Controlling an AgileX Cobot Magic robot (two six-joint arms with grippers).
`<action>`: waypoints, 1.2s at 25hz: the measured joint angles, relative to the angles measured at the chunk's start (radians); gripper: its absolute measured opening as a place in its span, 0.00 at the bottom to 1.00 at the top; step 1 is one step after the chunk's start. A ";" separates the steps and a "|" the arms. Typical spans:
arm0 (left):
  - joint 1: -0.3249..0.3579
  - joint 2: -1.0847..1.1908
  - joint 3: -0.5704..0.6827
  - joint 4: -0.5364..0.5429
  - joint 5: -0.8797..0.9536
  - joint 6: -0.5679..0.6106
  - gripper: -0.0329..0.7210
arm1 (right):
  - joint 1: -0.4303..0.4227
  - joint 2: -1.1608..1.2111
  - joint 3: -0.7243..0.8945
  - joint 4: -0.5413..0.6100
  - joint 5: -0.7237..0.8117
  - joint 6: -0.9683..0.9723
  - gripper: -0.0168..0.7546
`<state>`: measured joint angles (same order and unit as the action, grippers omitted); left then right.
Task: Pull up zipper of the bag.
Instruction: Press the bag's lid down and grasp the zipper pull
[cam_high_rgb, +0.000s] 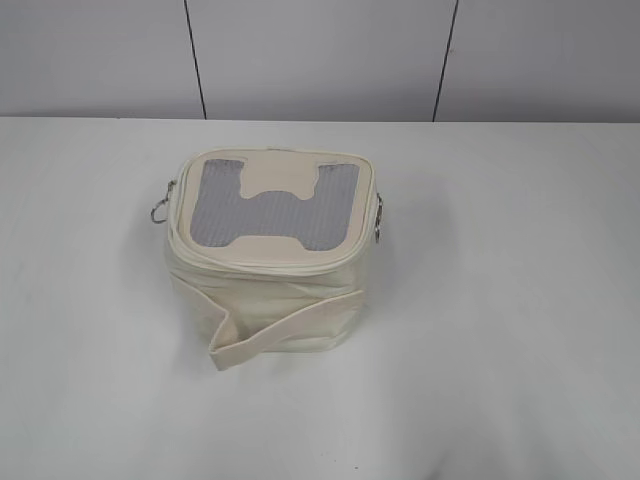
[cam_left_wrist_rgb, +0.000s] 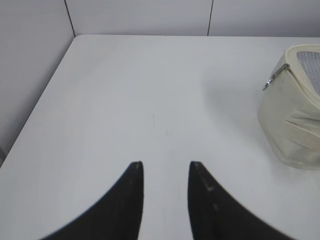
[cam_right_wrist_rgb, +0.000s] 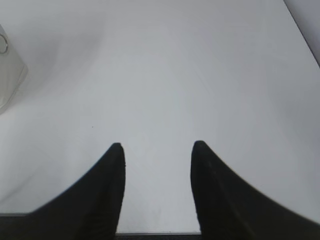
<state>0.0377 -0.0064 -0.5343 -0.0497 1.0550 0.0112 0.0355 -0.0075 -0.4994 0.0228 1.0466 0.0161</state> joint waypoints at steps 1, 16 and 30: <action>0.000 0.000 0.000 0.000 0.000 0.000 0.36 | 0.000 0.000 0.000 0.000 0.000 0.000 0.48; 0.000 0.000 0.000 0.000 0.000 0.000 0.36 | 0.000 0.000 0.000 0.000 0.000 0.001 0.48; 0.000 0.000 0.000 0.000 0.000 0.000 0.36 | 0.000 0.000 0.000 0.057 -0.004 -0.016 0.48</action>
<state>0.0377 -0.0064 -0.5343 -0.0497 1.0550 0.0112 0.0355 -0.0075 -0.4994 0.0799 1.0424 0.0000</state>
